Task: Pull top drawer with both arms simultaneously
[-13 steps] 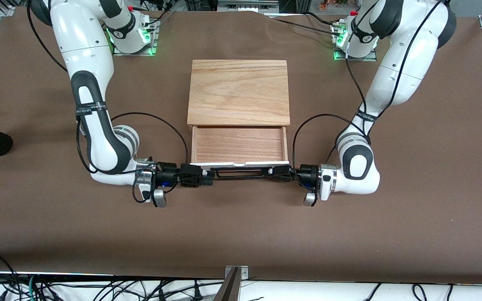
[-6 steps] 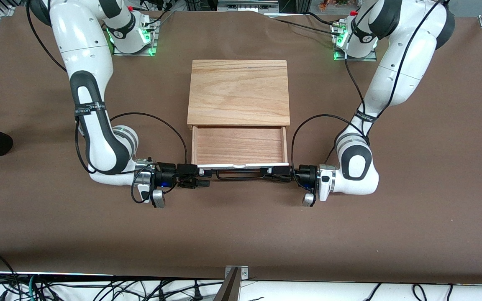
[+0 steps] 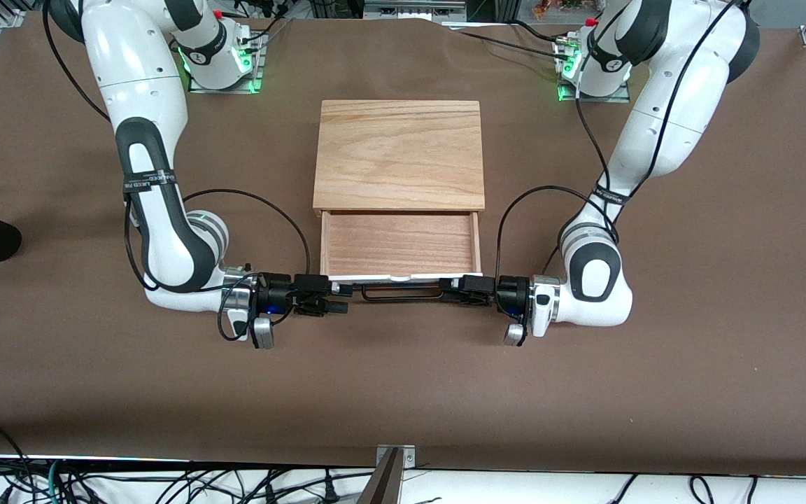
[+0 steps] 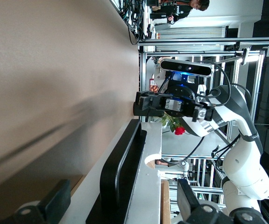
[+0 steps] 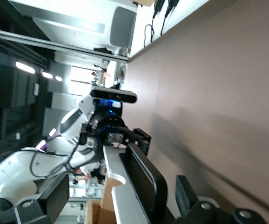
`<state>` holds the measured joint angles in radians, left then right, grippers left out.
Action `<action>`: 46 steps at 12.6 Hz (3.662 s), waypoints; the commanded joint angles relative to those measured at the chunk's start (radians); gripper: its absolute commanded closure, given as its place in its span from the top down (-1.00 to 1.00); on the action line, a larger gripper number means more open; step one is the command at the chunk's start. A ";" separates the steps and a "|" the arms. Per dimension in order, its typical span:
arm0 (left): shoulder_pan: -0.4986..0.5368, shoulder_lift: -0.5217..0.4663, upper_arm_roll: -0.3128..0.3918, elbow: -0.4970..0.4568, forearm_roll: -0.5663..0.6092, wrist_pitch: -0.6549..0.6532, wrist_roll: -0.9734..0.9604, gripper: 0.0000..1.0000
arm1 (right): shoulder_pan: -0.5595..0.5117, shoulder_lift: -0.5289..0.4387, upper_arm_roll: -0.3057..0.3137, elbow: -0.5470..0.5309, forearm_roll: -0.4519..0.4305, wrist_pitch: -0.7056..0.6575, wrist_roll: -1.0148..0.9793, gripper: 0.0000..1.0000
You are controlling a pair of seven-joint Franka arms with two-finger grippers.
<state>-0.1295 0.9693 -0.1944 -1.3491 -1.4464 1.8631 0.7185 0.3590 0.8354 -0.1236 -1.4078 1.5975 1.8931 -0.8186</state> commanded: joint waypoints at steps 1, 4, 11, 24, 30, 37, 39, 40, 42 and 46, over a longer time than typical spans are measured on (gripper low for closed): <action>-0.009 0.009 0.007 0.034 0.009 0.001 -0.017 1.00 | -0.009 -0.013 -0.013 0.041 -0.126 -0.019 0.012 1.00; -0.002 0.002 0.010 0.035 0.009 0.001 -0.017 1.00 | -0.009 -0.021 -0.054 0.096 -0.284 -0.019 0.013 1.00; 0.079 -0.063 0.055 0.039 0.228 -0.106 -0.021 1.00 | -0.012 -0.119 -0.165 0.128 -0.732 -0.114 0.013 1.00; 0.097 -0.175 0.216 0.142 0.743 -0.266 -0.021 1.00 | 0.080 -0.475 -0.217 0.100 -1.542 -0.407 0.636 1.00; 0.097 -0.283 0.237 0.142 0.947 -0.262 -0.010 1.00 | -0.264 -0.790 0.139 -0.308 -1.653 -0.239 0.835 1.00; 0.096 -0.417 0.228 0.143 1.176 -0.260 -0.034 1.00 | -0.364 -0.892 0.165 -0.334 -1.654 -0.178 0.816 1.00; 0.096 -0.460 0.224 0.143 1.230 -0.265 -0.111 1.00 | -0.371 -0.872 0.141 -0.284 -1.644 -0.248 0.811 1.00; 0.096 -0.483 0.205 0.143 1.276 -0.271 -0.157 1.00 | -0.373 -0.856 0.133 -0.255 -1.634 -0.284 0.814 1.00; 0.097 -0.524 0.156 0.136 1.378 -0.272 -0.241 1.00 | -0.368 -0.840 0.136 -0.235 -1.625 -0.298 0.815 1.00; 0.094 -0.590 0.147 0.127 1.419 -0.327 -0.416 1.00 | -0.368 -0.839 0.136 -0.234 -1.614 -0.298 0.814 1.00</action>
<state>-0.0363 0.4265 -0.0420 -1.1896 -0.0583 1.5688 0.4013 -0.0045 -0.0117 0.0072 -1.6724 -0.0330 1.6209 -0.0102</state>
